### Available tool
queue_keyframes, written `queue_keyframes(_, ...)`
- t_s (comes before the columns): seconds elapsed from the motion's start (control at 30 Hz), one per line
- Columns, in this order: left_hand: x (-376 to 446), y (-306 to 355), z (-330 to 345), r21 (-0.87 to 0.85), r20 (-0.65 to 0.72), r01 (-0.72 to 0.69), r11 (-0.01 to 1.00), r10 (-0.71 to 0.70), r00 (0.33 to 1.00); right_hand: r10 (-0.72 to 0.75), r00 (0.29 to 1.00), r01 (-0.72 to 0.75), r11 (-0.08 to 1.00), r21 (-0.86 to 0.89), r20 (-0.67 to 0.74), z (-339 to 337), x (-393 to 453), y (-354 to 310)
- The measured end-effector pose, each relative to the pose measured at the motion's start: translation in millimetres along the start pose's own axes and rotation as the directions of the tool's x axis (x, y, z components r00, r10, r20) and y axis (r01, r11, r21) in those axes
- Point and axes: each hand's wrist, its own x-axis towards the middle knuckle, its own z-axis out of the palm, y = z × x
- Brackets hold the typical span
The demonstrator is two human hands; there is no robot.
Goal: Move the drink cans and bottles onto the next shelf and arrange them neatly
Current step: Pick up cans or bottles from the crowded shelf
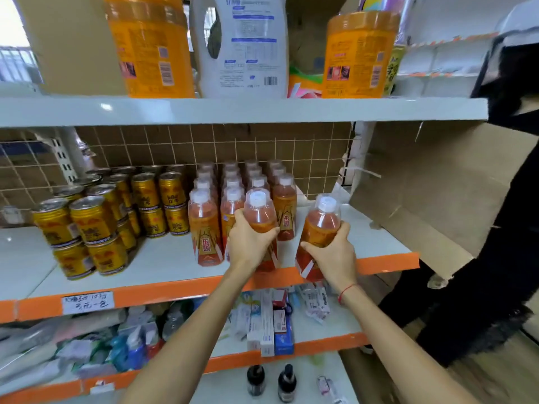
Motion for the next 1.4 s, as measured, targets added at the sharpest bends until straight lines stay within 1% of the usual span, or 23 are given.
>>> queue_keyframes(0.07,2.1,3.0,6.1,0.025,-0.022,0.008,1.000,-0.007,1.000,-0.004,0.998,0.005,1.000,-0.024,0.059,1.5,10.3,0.4)
queue_keyframes(0.23,6.4,8.5,21.0,0.041,-0.084,0.037,0.998,-0.034,0.996,-0.049,0.994,0.054,0.997,-0.052,0.103,12.0,36.4,7.2)
queue_keyframes(0.33,7.1,5.5,29.0,0.060,-0.103,0.045,0.997,-0.039,0.994,-0.045,0.989,0.052,0.997,-0.049,0.141,21.6,47.8,11.1)
queue_keyframes(0.6,13.9,-4.9,42.2,0.096,-0.103,0.064,0.993,-0.054,0.993,-0.020,0.987,0.037,0.994,-0.098,0.162,41.5,62.4,14.9)
queue_keyframes(0.7,15.6,-7.6,44.8,0.125,-0.104,0.049,0.991,-0.036,0.994,-0.047,0.984,0.068,0.991,-0.117,0.174,45.6,60.7,16.5)
queue_keyframes(0.83,15.6,-11.9,44.1,0.145,-0.074,0.020,0.989,-0.009,0.997,-0.087,0.977,0.107,0.989,-0.098,0.194,45.6,61.1,22.1)
queue_keyframes(0.9,16.1,-14.0,41.6,0.149,-0.038,-0.028,0.988,0.034,0.999,-0.120,0.965,0.133,0.990,-0.041,0.232,41.9,63.4,26.0)
queue_keyframes(1.0,17.3,-14.9,27.9,0.146,0.042,-0.147,0.978,0.142,0.989,-0.182,0.921,0.170,0.983,0.065,0.343,32.8,69.9,31.7)
queue_keyframes(1.1,25.8,-12.2,3.4,0.200,0.128,-0.290,0.936,0.269,0.955,-0.196,0.861,0.193,0.980,0.055,0.470,20.8,78.7,37.0)
queue_keyframes(1.2,38.8,-2.2,-22.3,0.310,0.213,-0.435,0.846,0.384,0.899,-0.194,0.808,0.211,0.977,0.034,0.556,11.8,86.0,38.1)
queue_keyframes(1.27,48.7,7.5,-33.2,0.350,0.279,-0.517,0.781,0.440,0.854,-0.196,0.785,0.224,0.974,0.025,0.588,10.0,90.9,37.1)
queue_keyframes(1.33,58.7,17.8,-38.5,0.379,0.388,-0.575,0.725,0.440,0.810,-0.197,0.772,0.222,0.974,0.033,0.604,11.0,95.2,35.6)
queue_keyframes(1.4,69.4,25.6,-37.4,0.440,0.514,-0.629,0.641,0.394,0.762,-0.196,0.764,0.209,0.977,0.050,0.615,12.7,98.7,34.1)
